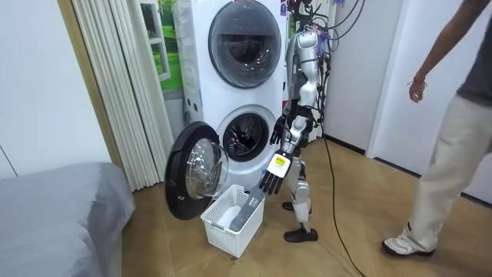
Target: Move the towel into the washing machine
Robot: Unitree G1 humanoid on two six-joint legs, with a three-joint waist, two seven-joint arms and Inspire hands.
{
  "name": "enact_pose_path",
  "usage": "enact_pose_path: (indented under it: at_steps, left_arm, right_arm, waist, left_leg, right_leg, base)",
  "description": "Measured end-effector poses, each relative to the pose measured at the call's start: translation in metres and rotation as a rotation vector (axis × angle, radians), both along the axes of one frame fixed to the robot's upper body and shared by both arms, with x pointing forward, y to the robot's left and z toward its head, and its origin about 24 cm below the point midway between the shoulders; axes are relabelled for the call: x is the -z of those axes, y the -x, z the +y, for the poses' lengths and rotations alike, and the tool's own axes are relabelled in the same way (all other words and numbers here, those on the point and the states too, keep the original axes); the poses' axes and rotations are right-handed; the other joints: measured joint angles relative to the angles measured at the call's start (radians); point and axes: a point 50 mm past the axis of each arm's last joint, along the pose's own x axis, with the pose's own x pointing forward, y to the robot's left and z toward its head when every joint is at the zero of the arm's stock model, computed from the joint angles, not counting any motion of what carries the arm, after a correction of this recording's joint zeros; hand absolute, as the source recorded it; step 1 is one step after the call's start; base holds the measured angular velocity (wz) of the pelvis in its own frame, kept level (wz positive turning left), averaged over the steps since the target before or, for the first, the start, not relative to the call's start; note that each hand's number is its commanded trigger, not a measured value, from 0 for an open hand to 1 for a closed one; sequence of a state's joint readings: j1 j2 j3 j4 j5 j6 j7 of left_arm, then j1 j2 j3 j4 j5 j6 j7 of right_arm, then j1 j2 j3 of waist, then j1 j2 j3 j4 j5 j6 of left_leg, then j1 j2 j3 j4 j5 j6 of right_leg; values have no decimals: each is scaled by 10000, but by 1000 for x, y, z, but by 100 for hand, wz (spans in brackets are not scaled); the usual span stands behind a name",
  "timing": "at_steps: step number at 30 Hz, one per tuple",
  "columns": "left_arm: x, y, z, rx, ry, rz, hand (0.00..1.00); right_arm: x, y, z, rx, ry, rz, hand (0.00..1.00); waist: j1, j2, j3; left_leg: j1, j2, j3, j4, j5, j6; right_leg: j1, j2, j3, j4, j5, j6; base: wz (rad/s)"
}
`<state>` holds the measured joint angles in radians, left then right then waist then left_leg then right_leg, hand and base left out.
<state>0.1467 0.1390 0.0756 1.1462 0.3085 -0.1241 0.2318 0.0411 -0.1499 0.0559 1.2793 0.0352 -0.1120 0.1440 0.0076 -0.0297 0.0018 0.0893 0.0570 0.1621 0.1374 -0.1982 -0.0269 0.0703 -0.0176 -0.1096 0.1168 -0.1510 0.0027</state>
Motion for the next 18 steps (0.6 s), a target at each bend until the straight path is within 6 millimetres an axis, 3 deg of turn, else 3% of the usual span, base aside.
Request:
enact_pose_path:
  at_steps: [18]
  left_arm:
    - [0,-2,-3,213,16,-74,0]
  right_arm:
    - [0,1,0,369,-65,-55,0]
  waist:
    - [-31,53,-11]
  left_leg:
    - [-88,-1,-23,-1,0,0]
  right_leg:
    - [-56,3,-16,-16,-3,1]
  base:
    - [0]
